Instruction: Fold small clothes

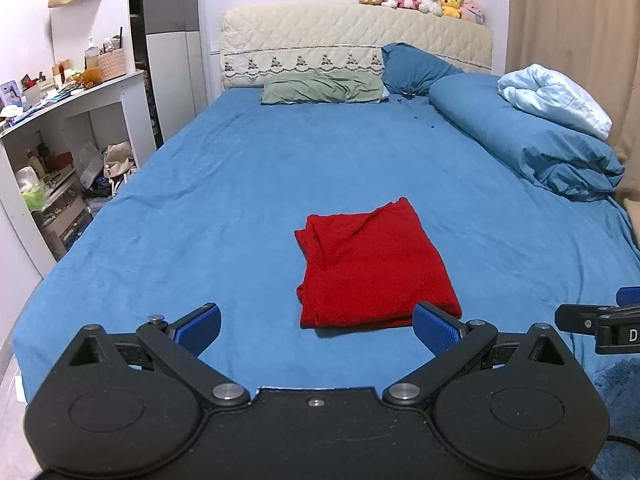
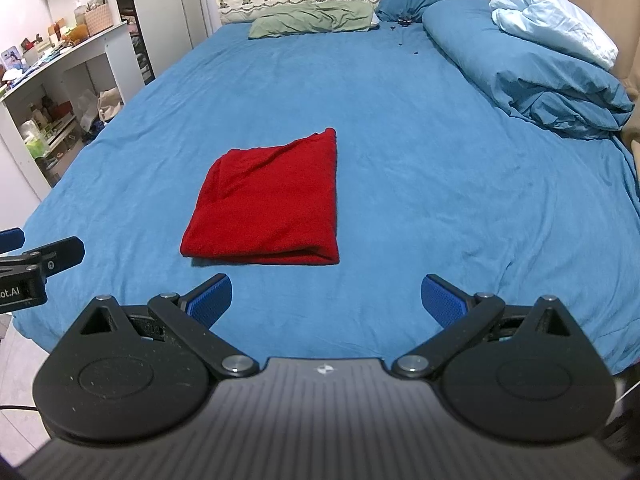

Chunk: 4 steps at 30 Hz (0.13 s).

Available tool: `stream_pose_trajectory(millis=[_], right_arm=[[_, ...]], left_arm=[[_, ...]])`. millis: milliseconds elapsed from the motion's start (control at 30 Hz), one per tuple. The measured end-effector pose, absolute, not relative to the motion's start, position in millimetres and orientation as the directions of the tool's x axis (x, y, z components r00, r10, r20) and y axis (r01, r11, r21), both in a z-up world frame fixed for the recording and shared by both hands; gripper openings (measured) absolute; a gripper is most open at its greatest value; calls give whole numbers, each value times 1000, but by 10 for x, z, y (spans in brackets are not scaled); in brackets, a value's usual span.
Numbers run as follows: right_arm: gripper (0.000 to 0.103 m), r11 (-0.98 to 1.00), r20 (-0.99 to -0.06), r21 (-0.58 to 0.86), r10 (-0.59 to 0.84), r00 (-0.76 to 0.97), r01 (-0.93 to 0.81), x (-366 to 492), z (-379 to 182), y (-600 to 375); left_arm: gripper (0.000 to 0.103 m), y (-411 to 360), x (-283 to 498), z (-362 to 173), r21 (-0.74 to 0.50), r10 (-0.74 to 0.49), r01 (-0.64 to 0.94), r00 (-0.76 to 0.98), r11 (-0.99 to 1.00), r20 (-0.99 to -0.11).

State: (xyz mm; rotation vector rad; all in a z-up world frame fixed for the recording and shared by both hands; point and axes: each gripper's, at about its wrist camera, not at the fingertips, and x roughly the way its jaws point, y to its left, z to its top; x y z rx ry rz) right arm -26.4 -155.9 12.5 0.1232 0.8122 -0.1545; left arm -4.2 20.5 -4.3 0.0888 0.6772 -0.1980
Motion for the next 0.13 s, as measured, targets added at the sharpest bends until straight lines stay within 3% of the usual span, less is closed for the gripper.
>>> stream_pose_trajectory(millis=[133], right_arm=[[103,981,-729,51,-90,679,185,-257,133,-1549]], left_arm=[[103,215,-43,-48,24,-151,213,764,977,-628]])
